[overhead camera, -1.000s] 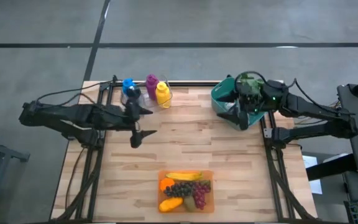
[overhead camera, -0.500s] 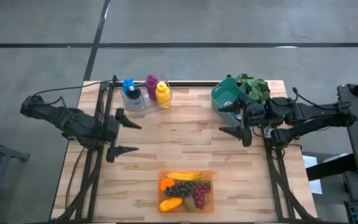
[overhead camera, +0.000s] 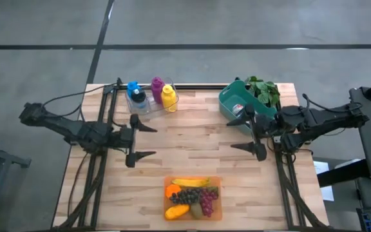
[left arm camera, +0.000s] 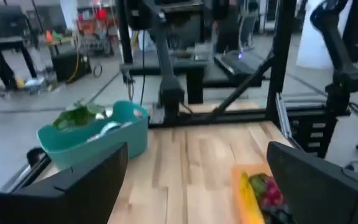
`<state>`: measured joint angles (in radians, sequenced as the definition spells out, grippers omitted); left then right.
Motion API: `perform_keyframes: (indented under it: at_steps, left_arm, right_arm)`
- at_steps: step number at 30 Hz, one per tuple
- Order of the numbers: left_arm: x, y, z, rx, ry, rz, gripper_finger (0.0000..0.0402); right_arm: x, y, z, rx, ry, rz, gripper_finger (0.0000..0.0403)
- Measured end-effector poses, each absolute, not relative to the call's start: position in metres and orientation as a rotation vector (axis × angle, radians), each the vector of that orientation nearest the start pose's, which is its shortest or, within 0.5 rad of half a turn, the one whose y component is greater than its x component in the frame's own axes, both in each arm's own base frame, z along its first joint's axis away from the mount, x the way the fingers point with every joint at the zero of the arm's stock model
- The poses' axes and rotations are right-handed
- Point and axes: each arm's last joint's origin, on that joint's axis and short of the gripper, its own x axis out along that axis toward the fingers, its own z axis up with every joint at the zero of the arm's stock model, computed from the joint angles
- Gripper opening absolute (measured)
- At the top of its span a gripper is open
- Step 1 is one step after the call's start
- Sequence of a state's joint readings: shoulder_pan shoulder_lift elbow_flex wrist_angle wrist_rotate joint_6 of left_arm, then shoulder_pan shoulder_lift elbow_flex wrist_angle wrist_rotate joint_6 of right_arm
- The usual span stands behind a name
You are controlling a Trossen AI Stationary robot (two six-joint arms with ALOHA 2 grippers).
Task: Pick & Place Food Item
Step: Return to Home Position
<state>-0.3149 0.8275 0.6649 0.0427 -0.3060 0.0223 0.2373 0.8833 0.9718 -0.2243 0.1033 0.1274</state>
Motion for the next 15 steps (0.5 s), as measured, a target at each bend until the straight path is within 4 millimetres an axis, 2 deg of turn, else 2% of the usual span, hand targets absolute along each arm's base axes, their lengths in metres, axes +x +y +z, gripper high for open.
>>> perform_keyframes:
  at_steps: [5,9,15]
  left_arm:
    - [0.175,-0.028,0.281,-0.033,0.150,0.078,0.0384]
    - [0.163,-0.022,0.265,-0.124,0.148,0.101,0.0384]
    - [0.144,-0.019,0.268,-0.166,0.060,0.097,0.0384]
  right_arm:
    - [0.178,0.040,0.373,0.060,0.134,0.135,0.0371]
    - [0.169,0.038,0.362,0.085,0.145,0.123,0.0371]
    - [0.142,0.031,0.343,0.108,0.017,0.129,0.0371]
